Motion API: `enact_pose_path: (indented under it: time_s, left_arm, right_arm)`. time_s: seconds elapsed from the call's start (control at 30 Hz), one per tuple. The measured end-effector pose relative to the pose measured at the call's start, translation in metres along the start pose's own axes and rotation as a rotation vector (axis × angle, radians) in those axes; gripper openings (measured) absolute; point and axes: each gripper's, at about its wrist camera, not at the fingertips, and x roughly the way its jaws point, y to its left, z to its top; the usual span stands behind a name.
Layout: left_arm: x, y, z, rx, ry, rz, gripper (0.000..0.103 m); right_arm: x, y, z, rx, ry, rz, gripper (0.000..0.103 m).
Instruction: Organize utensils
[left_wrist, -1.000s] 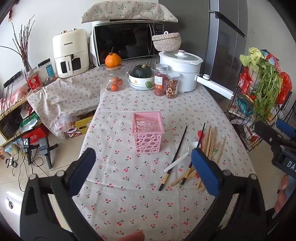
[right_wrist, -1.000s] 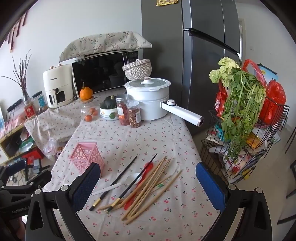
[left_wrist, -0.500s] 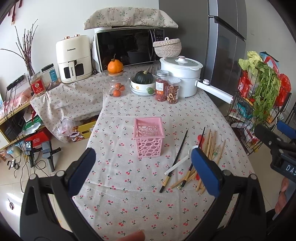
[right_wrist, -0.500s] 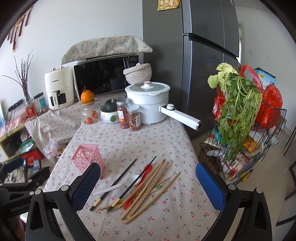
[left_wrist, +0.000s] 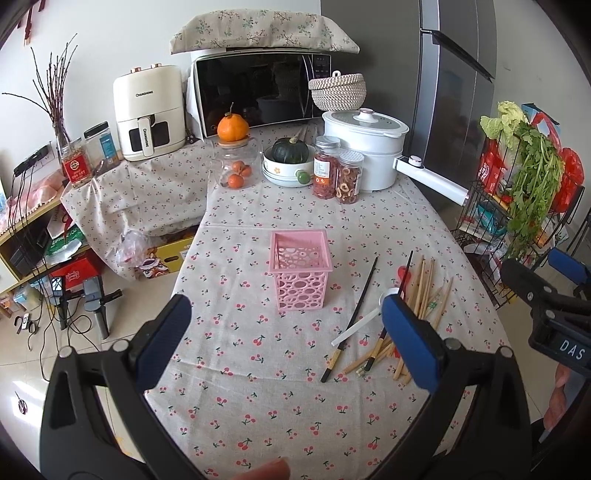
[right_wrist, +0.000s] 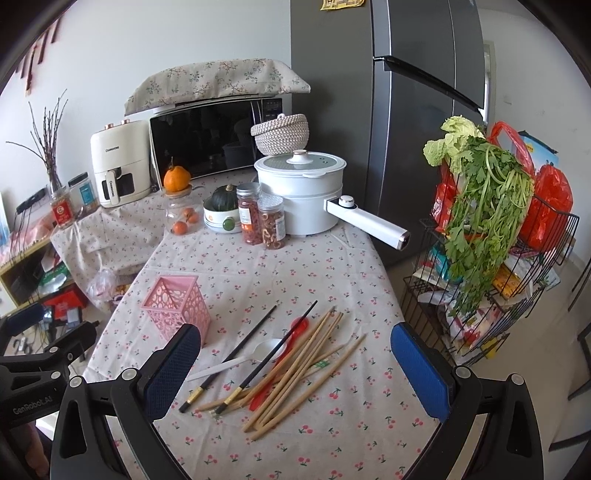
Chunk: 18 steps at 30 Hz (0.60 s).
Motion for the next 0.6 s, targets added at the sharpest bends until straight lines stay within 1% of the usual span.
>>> enact_pose_path:
  time_s: [0.6]
  left_arm:
    - [-0.0027, 0.0030, 0.0022, 0.000, -0.010, 0.008, 0.102]
  right_arm:
    - [0.0000, -0.0014, -0.0030, -0.001, 0.002, -0.001, 0.103]
